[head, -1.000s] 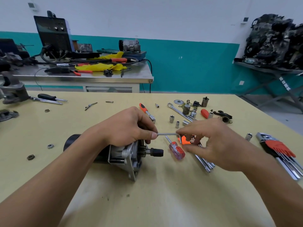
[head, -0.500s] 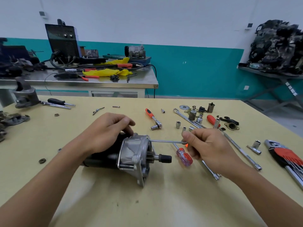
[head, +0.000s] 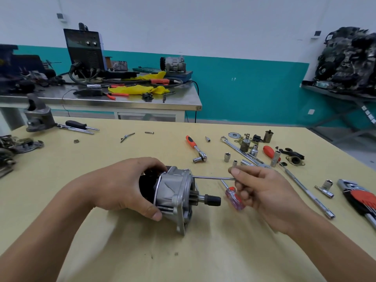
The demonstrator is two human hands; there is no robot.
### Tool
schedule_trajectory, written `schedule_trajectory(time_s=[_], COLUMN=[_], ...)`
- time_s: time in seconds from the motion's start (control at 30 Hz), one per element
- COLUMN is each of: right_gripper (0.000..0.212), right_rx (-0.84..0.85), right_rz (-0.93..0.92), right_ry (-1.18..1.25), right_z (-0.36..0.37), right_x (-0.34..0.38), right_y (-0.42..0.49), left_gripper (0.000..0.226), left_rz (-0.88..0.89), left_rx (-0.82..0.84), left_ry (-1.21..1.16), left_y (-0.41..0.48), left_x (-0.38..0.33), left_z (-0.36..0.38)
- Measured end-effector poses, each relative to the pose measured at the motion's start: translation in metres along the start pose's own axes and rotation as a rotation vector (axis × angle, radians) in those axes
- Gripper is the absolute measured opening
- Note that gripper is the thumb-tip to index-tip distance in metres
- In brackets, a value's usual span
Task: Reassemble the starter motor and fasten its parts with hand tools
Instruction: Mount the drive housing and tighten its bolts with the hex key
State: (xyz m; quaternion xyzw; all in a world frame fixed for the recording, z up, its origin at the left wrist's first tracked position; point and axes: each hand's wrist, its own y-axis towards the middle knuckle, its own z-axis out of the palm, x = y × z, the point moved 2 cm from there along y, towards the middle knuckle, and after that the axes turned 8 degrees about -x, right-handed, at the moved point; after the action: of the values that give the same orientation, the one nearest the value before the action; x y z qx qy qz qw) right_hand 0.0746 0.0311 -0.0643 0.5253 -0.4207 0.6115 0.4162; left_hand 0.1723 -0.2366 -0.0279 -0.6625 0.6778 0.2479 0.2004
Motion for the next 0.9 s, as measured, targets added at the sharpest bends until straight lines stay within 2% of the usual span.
schedule_trajectory(time_s=[0.13,0.2,0.3,0.37,0.47,0.6,0.63,0.9], right_gripper=[0.035,0.034,0.017,0.032,0.057,0.048,0.045,0.024], right_rx=[0.061,0.057,0.072,0.075,0.002,0.024,0.019,-0.081], right_rz=[-0.236,-0.335,-0.469,-0.536,-0.425,0.072,0.140,0.172], right_ry=[-0.257,-0.355,-0.482,-0.595,-0.596,-0.212,-0.146,-0.134], right_z=[-0.004,-0.007,-0.009,-0.010,-0.003,0.007,0.008,0.016], right_x=[0.004,0.006,0.007,0.004,0.000,-0.001,0.000,0.007], right_y=[-0.006,-0.006,-0.005,-0.004,-0.006,-0.009,-0.010,-0.002], left_gripper=[0.071,0.070,0.069,0.070,0.071,0.071,0.071,0.075], left_rz=[0.001,0.002,0.007,0.009,0.000,-0.009,-0.013,-0.059], left_rx=[-0.020,-0.024,-0.022,-0.023,-0.014,-0.037,-0.043,-0.053], left_ry=[-0.017,-0.018,-0.026,-0.028,-0.034,-0.007,-0.006,0.082], left_y=[0.000,0.000,0.000,0.001,0.000,-0.001,-0.001,0.001], left_x=[0.000,0.000,0.001,0.001,0.002,0.000,0.000,-0.004], left_z=[-0.001,-0.001,0.000,0.000,0.000,0.000,0.001,0.005])
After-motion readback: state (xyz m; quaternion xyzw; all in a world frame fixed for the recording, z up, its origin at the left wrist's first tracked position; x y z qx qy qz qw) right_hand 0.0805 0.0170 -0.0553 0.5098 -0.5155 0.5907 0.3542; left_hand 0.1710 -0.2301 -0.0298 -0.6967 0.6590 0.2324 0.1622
